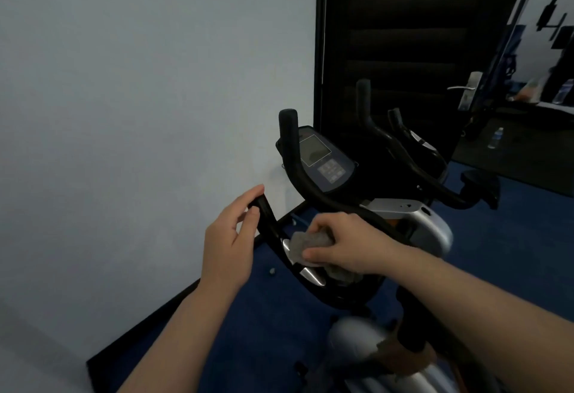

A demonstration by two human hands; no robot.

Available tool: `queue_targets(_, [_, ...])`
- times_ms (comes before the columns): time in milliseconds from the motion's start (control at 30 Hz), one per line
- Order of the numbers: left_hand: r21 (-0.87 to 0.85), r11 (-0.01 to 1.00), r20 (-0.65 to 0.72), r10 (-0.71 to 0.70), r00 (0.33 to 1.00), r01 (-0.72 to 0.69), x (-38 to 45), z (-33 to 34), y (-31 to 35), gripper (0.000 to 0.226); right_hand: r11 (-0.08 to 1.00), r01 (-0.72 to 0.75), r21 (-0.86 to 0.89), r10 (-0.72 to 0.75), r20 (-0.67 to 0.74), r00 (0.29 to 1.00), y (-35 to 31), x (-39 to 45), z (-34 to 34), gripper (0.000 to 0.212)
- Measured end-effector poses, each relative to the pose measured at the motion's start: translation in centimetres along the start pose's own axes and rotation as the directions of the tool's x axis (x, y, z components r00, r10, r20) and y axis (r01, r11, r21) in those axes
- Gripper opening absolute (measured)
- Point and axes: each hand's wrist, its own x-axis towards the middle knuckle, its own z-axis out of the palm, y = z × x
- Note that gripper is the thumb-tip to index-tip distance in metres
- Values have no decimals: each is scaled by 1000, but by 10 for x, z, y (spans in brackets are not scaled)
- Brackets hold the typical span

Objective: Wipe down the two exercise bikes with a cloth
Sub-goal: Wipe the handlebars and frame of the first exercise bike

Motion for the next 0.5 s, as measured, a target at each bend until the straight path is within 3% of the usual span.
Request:
queue_targets(133, [24, 1000, -14, 20, 1000, -19, -6, 6, 3, 39, 992, 101, 71, -94, -92, 991, -8, -1, 25, 35])
queue_targets(233, [60, 997, -19, 42, 999, -41, -10, 9, 2, 40, 995, 57, 88, -68, 126, 990, 17, -14, 7, 26])
queue_targets(300, [75, 997, -49, 37, 998, -33, -13, 15, 2, 42, 993, 29, 113, -62, 297, 953, 29, -18, -10, 24])
queue_targets(400, [125, 992, -92, 4, 996, 8, -18, 29, 6, 47, 994, 113, -1, -107, 312, 944, 32, -17, -11, 30])
queue_targets(500, [257, 966, -77, 4, 997, 16, -25, 39, 11, 59, 987, 146, 71, -161, 345, 925, 44, -24, -10, 29])
